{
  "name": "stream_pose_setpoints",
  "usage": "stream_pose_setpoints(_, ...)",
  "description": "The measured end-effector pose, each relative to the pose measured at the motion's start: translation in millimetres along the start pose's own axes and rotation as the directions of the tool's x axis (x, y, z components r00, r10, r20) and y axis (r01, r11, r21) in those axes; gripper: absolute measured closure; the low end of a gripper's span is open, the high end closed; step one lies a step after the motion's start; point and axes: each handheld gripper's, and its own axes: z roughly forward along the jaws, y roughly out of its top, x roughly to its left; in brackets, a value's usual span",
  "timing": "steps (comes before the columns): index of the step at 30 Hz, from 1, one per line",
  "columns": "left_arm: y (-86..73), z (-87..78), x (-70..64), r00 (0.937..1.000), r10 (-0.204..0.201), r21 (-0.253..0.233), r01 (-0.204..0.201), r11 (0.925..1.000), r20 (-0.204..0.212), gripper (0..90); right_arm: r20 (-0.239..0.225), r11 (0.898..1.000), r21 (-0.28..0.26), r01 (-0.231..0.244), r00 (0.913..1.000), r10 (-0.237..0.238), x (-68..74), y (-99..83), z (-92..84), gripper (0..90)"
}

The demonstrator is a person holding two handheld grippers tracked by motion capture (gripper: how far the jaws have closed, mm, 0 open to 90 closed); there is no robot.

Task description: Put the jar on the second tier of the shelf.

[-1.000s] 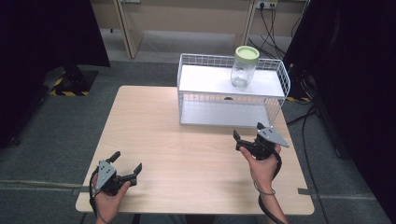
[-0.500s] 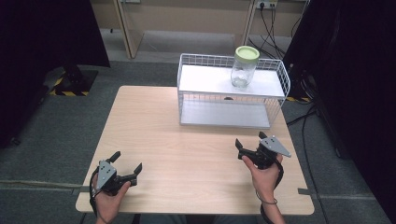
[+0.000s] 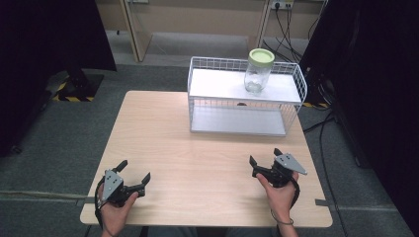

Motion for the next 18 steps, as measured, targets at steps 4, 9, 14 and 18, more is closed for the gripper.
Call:
stream_pose_setpoints(4, 0.0, 0.0, -0.1, 1.0000, 0.000, -0.001, 0.000, 1.0000, 0.000, 2.2, 0.003, 1.000, 0.005, -0.006, 1.0000, 0.006, -0.2, -5.9, -0.9, 0.3)
stream_pose_setpoints(9, 0.0, 0.0, -0.2, 1.0000, 0.001, -0.001, -0.001, 1.0000, 0.000, 2.2, 0.005, 1.000, 0.012, -0.012, 0.9999, 0.012, -0.1, -12.1, -1.3, 0.4)
stream_pose_setpoints(14, 0.0, 0.0, 0.0, 1.0000, 0.000, -0.001, 0.000, 1.0000, 0.000, 2.2, 0.008, 1.000, 0.022, -0.019, 0.9998, 0.019, -1.1, -17.9, -1.2, 0.4)
stream_pose_setpoints(18, 0.0, 0.0, -0.1, 1.0000, 0.000, -0.001, 0.000, 1.0000, 0.000, 2.2, 0.012, 0.999, 0.026, -0.028, 0.9995, 0.028, -2.6, -23.7, -1.1, 0.5)
